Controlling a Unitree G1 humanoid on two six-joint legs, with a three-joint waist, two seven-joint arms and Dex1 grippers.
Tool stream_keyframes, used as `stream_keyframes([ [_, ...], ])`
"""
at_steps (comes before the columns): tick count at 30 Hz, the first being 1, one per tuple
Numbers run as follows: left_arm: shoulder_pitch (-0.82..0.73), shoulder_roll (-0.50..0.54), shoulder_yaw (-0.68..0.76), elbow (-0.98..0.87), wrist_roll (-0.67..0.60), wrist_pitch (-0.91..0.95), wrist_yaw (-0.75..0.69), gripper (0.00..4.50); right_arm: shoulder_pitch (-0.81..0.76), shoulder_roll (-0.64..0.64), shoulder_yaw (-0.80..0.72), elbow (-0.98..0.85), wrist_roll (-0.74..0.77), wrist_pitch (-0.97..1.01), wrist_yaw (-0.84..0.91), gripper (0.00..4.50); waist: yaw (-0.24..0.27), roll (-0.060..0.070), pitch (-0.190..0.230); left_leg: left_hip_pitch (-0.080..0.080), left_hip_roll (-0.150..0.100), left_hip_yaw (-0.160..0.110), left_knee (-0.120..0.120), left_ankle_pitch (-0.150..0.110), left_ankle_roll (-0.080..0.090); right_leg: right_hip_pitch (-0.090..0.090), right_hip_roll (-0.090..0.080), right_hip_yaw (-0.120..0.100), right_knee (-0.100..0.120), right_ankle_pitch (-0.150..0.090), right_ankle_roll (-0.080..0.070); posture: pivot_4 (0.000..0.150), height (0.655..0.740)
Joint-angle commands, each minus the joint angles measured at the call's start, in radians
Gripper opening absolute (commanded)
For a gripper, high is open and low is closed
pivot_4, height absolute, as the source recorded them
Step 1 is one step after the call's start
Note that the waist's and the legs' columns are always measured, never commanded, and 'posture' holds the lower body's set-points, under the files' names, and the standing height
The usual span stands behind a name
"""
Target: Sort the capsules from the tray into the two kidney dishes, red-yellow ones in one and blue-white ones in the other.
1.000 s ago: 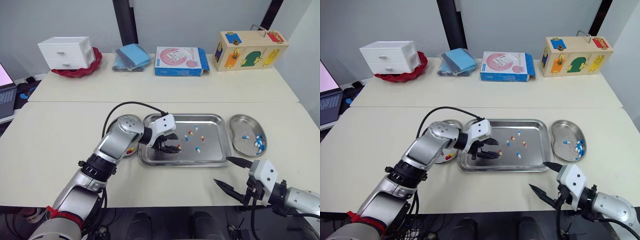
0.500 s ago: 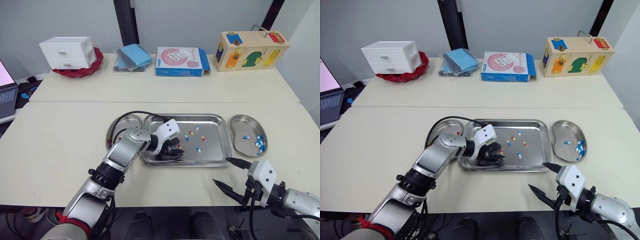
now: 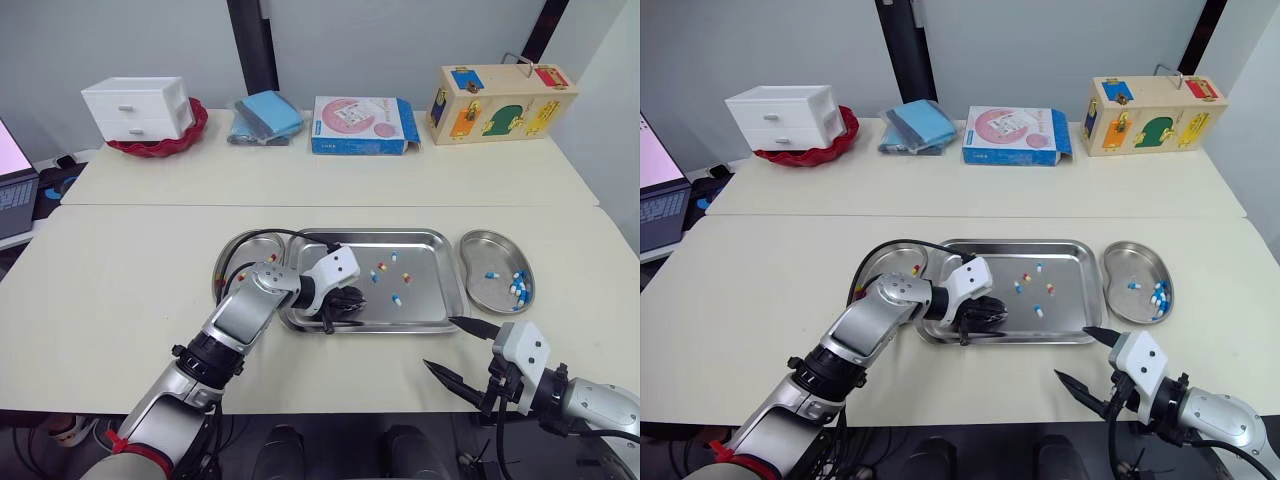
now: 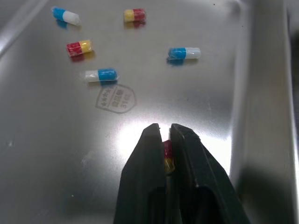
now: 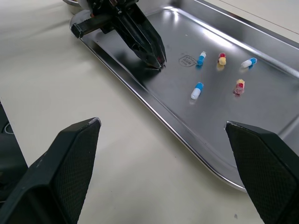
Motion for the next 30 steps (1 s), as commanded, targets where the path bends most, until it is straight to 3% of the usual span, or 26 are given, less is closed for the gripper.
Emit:
stream_keyframes([
  [1,0.019,0.015,-0.025,0.006,0.011,0.010,-0.010,0.01,-0.001,-0.002,-0.005,-0.042,0.004,-0.007,-0.005,4.50,0.000,0.000,0.000,0.003,0.000,0.000,0.000,0.000,0.000,0.002,0.000,0.000,-0.001,0.000,0.000,0.150,0.7078],
  [11,-0.050,0.026,0.068,-0.101,-0.068,0.076,-0.021,0.01,-0.006,-0.004,-0.004,-0.033,-0.001,-0.013,-0.003,4.50,-0.001,0.000,0.001,0.004,0.000,0.000,-0.001,0.000,0.000,0.004,0.000,0.000,-0.001,0.000,0.000,0.150,0.7078],
  [20,-0.092,0.104,0.151,-0.178,-0.154,0.156,-0.039,0.01,-0.016,0.001,0.002,-0.019,-0.006,-0.021,0.003,4.50,-0.003,-0.001,0.001,0.004,0.000,0.000,-0.002,0.000,0.000,0.003,0.000,0.000,-0.001,0.000,0.000,0.150,0.7078],
  [30,0.007,0.313,0.350,-0.329,-0.283,0.308,-0.029,0.01,-0.052,-0.010,0.040,0.026,-0.043,-0.143,0.073,4.50,-0.007,-0.001,0.002,0.004,0.000,0.000,-0.003,0.000,0.000,0.002,0.000,0.000,-0.001,-0.001,0.000,0.150,0.7078],
])
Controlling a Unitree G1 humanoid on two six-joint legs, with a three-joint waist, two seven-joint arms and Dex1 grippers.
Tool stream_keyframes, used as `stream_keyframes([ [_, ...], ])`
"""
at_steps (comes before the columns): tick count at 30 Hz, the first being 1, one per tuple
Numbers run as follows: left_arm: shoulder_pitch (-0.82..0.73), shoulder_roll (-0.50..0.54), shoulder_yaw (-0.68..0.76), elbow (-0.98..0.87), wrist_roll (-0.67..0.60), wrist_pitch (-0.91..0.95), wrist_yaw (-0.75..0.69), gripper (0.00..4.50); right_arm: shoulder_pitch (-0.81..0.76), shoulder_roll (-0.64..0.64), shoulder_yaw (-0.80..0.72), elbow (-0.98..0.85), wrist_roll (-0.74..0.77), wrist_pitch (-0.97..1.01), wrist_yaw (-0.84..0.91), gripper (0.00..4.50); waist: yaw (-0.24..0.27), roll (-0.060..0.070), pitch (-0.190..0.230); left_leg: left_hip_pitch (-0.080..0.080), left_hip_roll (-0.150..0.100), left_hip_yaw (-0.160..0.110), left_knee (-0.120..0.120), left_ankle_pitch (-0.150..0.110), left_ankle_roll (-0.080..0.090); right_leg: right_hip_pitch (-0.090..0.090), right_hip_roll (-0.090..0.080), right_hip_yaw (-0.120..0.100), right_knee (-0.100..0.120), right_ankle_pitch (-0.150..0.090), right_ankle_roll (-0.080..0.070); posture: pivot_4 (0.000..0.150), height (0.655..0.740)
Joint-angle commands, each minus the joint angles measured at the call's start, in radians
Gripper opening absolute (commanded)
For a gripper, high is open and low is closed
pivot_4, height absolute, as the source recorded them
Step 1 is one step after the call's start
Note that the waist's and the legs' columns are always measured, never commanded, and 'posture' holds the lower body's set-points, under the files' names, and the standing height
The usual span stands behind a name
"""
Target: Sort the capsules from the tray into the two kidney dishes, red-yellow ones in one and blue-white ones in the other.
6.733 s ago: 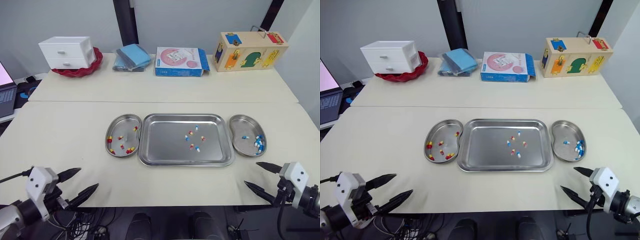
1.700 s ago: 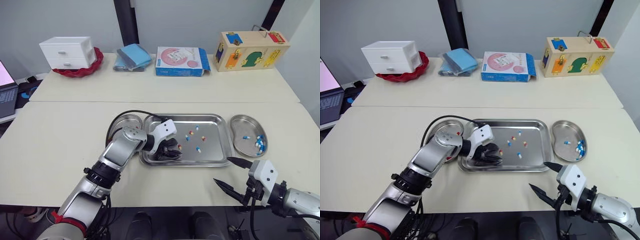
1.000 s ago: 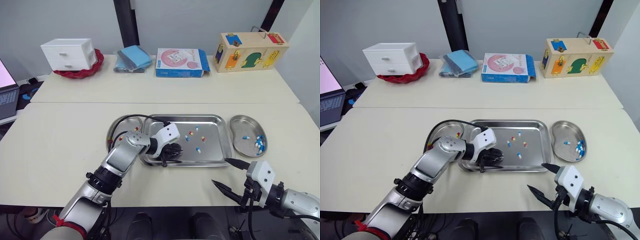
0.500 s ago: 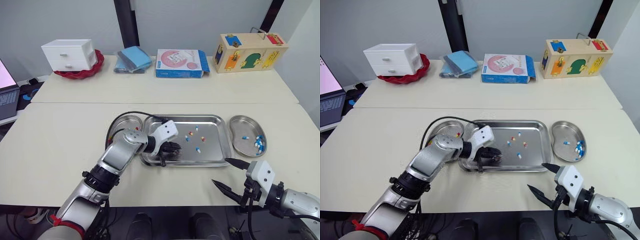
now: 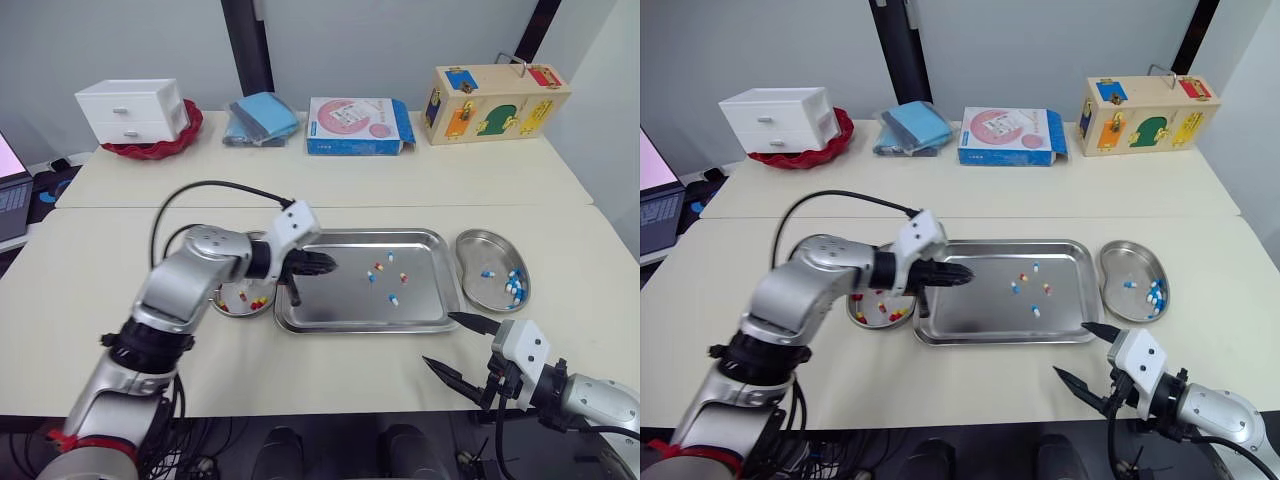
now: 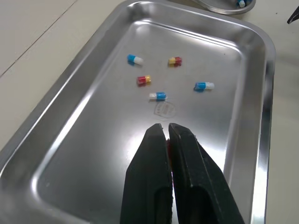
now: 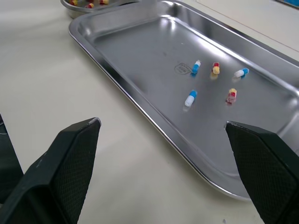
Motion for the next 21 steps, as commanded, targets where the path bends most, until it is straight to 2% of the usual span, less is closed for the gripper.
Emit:
stream_keyframes([
  [1,0.047,0.062,0.108,-0.087,-0.055,0.073,0.025,0.01,-0.035,-0.010,0.043,0.010,-0.025,-0.083,0.043,4.50,0.000,0.000,0.000,0.000,0.000,0.000,0.000,0.000,0.000,0.000,0.000,0.000,0.000,0.000,0.000,0.150,0.7078],
  [8,0.192,0.139,0.268,-0.143,-0.076,0.116,0.123,0.01,-0.168,0.001,0.179,0.063,-0.044,-0.125,0.104,4.50,0.001,-0.005,0.004,0.000,0.000,0.000,0.000,0.000,0.000,0.000,0.000,0.000,0.000,0.000,0.000,0.150,0.7078],
  [16,0.266,0.119,0.344,-0.103,-0.074,0.053,0.223,0.01,-0.246,0.028,0.246,0.089,-0.037,-0.117,0.103,4.50,0.008,-0.009,0.006,0.000,0.000,0.000,0.000,0.000,0.000,0.000,0.000,-0.001,0.000,0.000,0.000,0.150,0.7078],
  [19,0.256,0.102,0.364,-0.065,-0.081,0.035,0.251,0.68,-0.247,0.029,0.250,0.089,-0.037,-0.117,0.101,4.50,0.006,-0.009,0.006,0.000,0.000,0.000,0.000,0.000,0.000,0.000,0.000,-0.001,0.000,0.000,0.000,0.150,0.7078],
  [21,0.249,0.106,0.369,-0.050,-0.095,0.036,0.247,1.34,-0.246,0.030,0.251,0.089,-0.035,-0.114,0.097,4.50,0.005,-0.009,0.006,0.000,0.000,0.000,0.000,0.000,0.000,0.000,0.000,-0.001,0.000,0.000,0.000,0.150,0.7078],
])
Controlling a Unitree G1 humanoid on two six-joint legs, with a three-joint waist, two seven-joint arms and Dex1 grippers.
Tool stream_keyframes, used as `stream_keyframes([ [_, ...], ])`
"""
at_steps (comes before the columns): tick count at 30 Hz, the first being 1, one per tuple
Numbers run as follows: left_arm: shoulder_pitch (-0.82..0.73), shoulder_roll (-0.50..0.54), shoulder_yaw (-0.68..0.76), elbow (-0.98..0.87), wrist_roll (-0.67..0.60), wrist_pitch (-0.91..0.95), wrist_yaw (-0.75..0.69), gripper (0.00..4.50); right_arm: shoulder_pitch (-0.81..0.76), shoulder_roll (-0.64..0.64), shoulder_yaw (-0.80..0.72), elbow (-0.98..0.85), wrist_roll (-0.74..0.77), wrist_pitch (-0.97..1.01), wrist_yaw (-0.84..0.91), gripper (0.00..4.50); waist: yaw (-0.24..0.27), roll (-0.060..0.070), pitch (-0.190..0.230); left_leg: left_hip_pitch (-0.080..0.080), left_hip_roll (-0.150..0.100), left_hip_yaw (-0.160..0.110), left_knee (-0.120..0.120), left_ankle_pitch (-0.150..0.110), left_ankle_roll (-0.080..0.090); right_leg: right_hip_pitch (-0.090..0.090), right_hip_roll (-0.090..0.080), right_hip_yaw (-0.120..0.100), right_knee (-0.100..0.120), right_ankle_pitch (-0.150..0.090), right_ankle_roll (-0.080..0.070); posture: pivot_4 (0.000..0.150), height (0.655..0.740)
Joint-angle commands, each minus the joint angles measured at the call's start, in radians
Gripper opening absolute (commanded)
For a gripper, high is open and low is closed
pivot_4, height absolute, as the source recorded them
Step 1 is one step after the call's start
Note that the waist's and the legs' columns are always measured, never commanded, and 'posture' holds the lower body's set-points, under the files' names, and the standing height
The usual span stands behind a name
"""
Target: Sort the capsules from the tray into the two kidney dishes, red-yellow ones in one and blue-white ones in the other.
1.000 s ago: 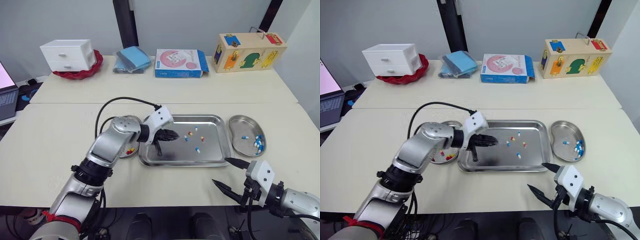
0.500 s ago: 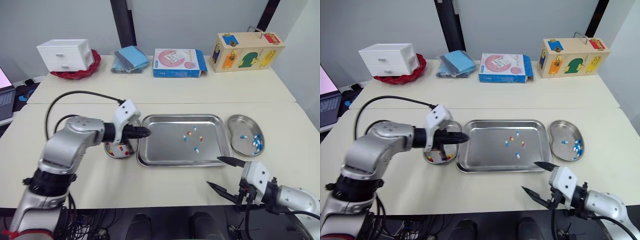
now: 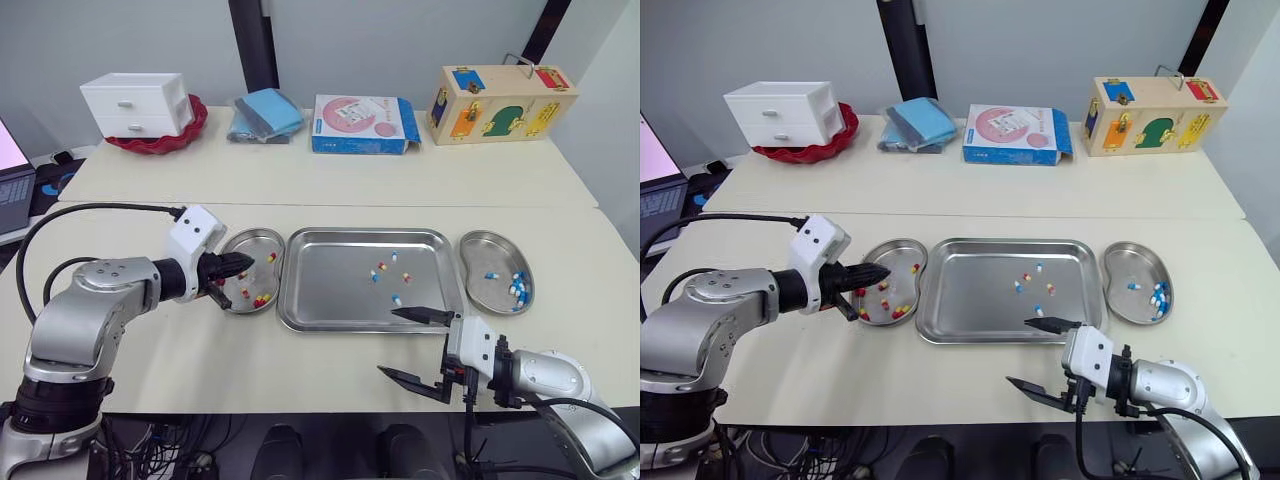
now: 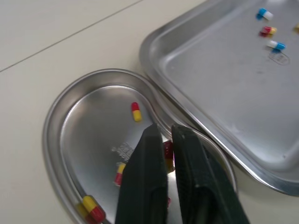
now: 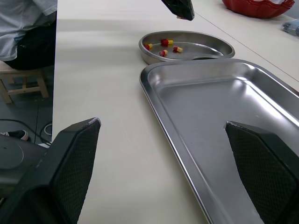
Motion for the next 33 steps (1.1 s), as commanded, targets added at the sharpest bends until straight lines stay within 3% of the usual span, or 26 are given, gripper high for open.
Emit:
stream_keyframes([
  [1,-0.021,0.009,0.040,0.007,-0.026,-0.016,0.002,1.63,-0.006,0.005,-0.004,-0.013,0.008,-0.004,-0.008,4.50,0.000,0.000,0.000,0.000,0.000,0.000,0.000,0.000,0.000,0.000,0.000,0.000,0.000,0.000,0.000,0.150,0.7078],
  [8,-0.028,0.024,0.052,0.048,-0.075,-0.010,-0.011,3.98,-0.006,0.012,0.002,-0.013,0.005,0.004,-0.027,4.50,0.000,0.000,0.000,0.000,0.000,0.000,0.000,0.000,0.000,0.000,0.000,0.000,0.000,0.000,0.000,0.150,0.7078],
  [10,-0.021,0.026,0.060,0.049,-0.085,-0.045,-0.029,4.47,-0.006,0.012,0.002,-0.011,0.001,0.003,-0.032,4.50,-0.001,0.000,0.000,0.000,0.000,0.000,0.000,0.000,0.000,0.000,0.000,0.000,0.000,0.000,0.000,0.150,0.7078],
  [17,0.120,0.051,0.144,-0.001,-0.096,-0.204,-0.097,4.47,0.002,0.004,-0.026,-0.010,0.005,0.011,-0.050,4.50,-0.004,0.000,0.001,0.000,0.000,0.000,-0.001,0.000,0.000,-0.001,0.000,0.001,0.000,0.000,0.000,0.150,0.7078],
  [21,0.311,0.065,0.294,-0.021,-0.090,-0.277,-0.127,4.47,0.029,-0.004,-0.110,-0.026,0.045,0.050,-0.084,4.50,-0.008,0.000,0.001,0.000,0.000,0.001,-0.001,0.000,0.000,-0.001,0.000,0.001,0.000,0.000,0.000,0.150,0.7078],
  [26,0.550,0.016,0.458,0.031,-0.054,-0.432,-0.143,4.47,0.124,-0.084,-0.319,0.010,0.091,0.062,-0.041,4.50,0.000,0.000,0.001,0.000,0.000,0.001,-0.001,0.000,0.000,-0.001,-0.001,0.001,0.000,-0.001,-0.001,0.150,0.7078],
  [33,0.742,-0.067,0.520,0.102,-0.044,-0.591,-0.161,4.47,0.265,-0.167,-0.588,0.124,0.111,0.033,0.049,4.50,0.011,-0.002,0.000,0.000,0.000,0.002,-0.001,0.000,0.000,-0.001,-0.001,0.000,-0.001,-0.001,-0.002,0.150,0.7078],
])
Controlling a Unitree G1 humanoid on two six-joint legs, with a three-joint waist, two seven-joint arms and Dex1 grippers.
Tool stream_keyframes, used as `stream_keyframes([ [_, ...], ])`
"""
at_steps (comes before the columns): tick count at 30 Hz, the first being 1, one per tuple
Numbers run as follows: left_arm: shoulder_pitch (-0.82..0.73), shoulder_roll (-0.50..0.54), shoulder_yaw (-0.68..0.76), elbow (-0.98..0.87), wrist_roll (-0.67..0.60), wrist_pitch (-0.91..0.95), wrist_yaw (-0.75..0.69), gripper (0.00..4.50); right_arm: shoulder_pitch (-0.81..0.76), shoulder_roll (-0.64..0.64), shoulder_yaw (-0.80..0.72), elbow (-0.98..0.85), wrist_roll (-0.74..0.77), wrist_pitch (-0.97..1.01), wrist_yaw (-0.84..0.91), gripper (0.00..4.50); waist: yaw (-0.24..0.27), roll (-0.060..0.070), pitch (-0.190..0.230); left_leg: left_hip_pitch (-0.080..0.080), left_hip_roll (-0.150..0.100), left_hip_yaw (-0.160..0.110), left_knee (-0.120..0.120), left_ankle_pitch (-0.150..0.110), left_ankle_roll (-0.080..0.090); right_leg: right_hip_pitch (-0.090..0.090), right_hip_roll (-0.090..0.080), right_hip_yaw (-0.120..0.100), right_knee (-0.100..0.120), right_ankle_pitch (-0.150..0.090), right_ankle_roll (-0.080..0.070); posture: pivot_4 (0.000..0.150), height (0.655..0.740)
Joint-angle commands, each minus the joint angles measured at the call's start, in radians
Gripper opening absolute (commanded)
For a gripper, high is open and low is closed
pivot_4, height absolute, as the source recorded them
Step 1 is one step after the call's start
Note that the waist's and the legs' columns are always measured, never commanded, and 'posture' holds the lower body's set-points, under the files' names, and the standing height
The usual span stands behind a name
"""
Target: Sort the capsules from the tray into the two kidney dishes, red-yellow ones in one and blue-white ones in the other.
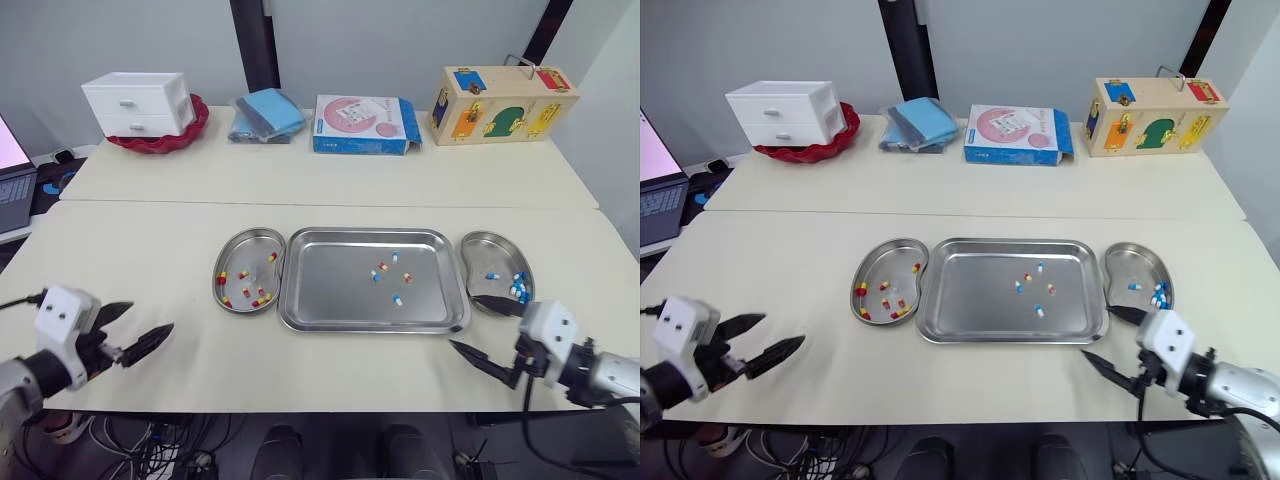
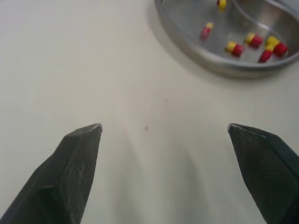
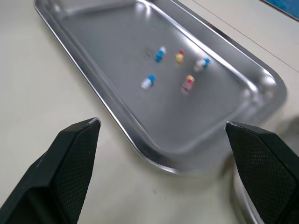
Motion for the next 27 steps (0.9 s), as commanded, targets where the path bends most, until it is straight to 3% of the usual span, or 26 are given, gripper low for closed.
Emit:
stream_keyframes([
  [1,0.040,-0.019,0.043,-0.005,-0.013,-0.058,-0.013,4.47,0.035,-0.027,-0.120,0.038,0.024,-0.022,0.047,4.50,0.000,-0.001,0.000,0.000,0.000,0.000,0.000,0.000,0.000,0.000,0.000,0.000,0.000,0.000,0.000,0.150,0.7078],
  [12,0.133,-0.062,0.002,0.004,-0.011,-0.185,-0.055,4.47,0.055,-0.087,-0.219,0.234,0.006,-0.021,0.138,4.50,-0.007,-0.001,-0.001,0.000,0.001,0.001,0.000,0.000,0.000,0.000,0.000,0.000,0.000,-0.002,-0.002,0.150,0.7078],
  [22,0.111,-0.053,-0.041,0.018,-0.018,-0.221,-0.080,4.47,0.080,-0.073,-0.225,0.221,-0.003,-0.024,0.136,4.50,-0.008,-0.001,-0.001,0.000,0.000,0.001,0.000,0.000,0.000,0.000,0.000,0.000,0.000,-0.002,-0.002,0.150,0.7078],
  [27,0.113,-0.033,-0.084,-0.011,-0.043,-0.229,-0.161,4.47,0.105,-0.068,-0.230,0.202,0.000,-0.025,0.135,4.50,-0.009,-0.001,-0.001,0.000,0.000,0.001,0.000,0.000,0.000,0.000,0.000,0.000,0.000,-0.002,-0.002,0.150,0.7078],
])
